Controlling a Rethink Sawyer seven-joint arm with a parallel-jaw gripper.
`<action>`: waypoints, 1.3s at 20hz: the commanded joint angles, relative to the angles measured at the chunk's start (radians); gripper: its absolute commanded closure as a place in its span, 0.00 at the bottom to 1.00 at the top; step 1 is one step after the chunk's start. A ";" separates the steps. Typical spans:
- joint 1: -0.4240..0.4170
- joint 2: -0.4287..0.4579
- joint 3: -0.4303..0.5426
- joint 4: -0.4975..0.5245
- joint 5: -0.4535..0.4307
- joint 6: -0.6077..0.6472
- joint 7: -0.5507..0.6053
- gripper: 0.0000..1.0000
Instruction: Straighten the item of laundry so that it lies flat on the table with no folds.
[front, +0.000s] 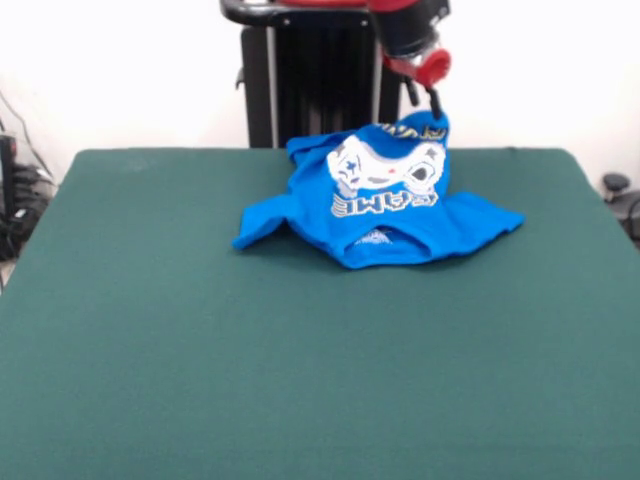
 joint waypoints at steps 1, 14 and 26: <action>0.007 -0.120 0.077 -0.121 0.059 0.013 0.129 0.00; 0.071 -0.241 -0.002 -0.249 0.132 0.187 0.070 0.00; 0.089 -0.226 -0.086 -0.404 0.083 0.258 0.003 0.00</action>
